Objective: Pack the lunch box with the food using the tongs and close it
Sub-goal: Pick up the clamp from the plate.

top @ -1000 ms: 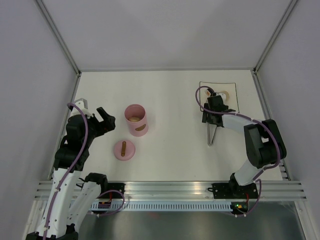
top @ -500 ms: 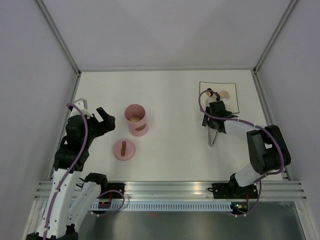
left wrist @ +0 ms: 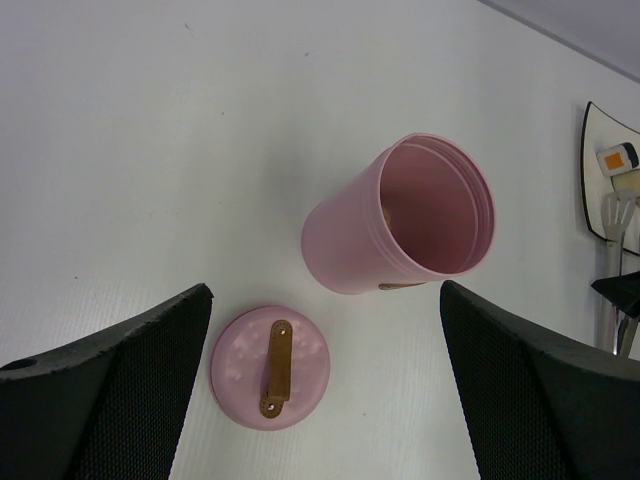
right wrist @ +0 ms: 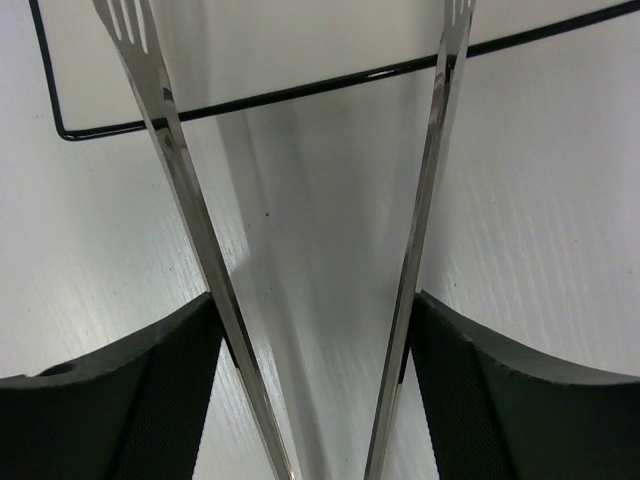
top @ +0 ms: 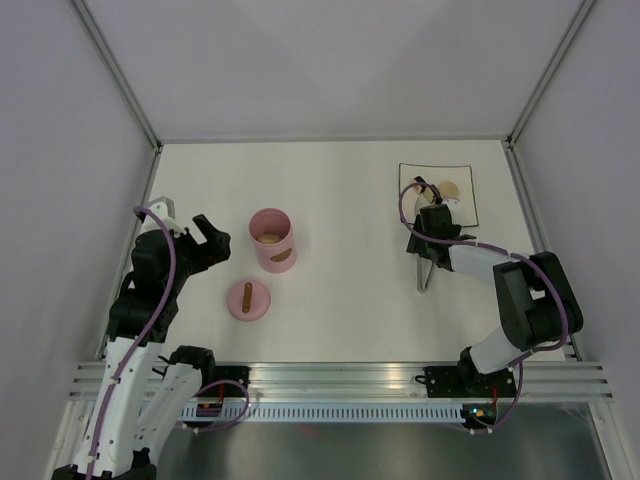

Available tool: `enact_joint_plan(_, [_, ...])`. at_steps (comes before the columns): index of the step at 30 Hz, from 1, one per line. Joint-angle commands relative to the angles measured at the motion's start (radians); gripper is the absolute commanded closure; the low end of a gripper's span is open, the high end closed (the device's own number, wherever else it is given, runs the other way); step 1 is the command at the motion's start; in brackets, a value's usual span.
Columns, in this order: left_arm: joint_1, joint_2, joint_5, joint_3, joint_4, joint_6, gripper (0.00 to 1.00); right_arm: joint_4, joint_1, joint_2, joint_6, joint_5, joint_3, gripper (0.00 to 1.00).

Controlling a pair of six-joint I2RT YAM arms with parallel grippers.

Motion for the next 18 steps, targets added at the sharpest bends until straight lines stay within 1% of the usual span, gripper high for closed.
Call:
enact_joint_plan(1, [-0.001,-0.002,0.009,-0.006,0.037,0.040,0.00,0.039,0.004,0.027,0.024,-0.011,-0.021,0.28])
enact_joint_plan(3, [-0.001,-0.001,0.008,-0.006,0.036,0.040,0.00,0.033,0.004,0.028,0.021,0.001,-0.023,0.35])
enact_joint_plan(4, [-0.001,-0.001,0.008,-0.006,0.037,0.040,0.00,0.023,0.004,0.025,0.023,0.009,-0.018,0.41])
enact_joint_plan(8, [-0.002,0.002,0.008,-0.006,0.036,0.040,0.00,-0.023,0.004,0.010,0.009,0.031,0.008,0.53])
enact_joint_plan(12, [-0.001,0.004,0.009,-0.006,0.037,0.040,0.00,-0.101,0.004,-0.027,-0.013,0.046,0.075,0.57])
enact_joint_plan(14, [-0.002,0.004,0.009,-0.006,0.036,0.040,0.00,-0.120,0.004,-0.058,-0.025,0.028,0.101,0.58])
enact_joint_plan(16, [-0.001,0.007,0.009,-0.006,0.036,0.040,0.00,-0.163,0.004,-0.067,-0.054,0.005,0.161,0.58])
enact_joint_plan(17, [-0.001,0.008,0.011,-0.006,0.037,0.040,0.00,-0.213,0.002,-0.066,-0.066,-0.003,0.187,0.59])
enact_joint_plan(18, [-0.001,0.007,0.012,-0.006,0.037,0.040,0.00,-0.235,-0.002,-0.064,-0.074,-0.011,0.239,0.58])
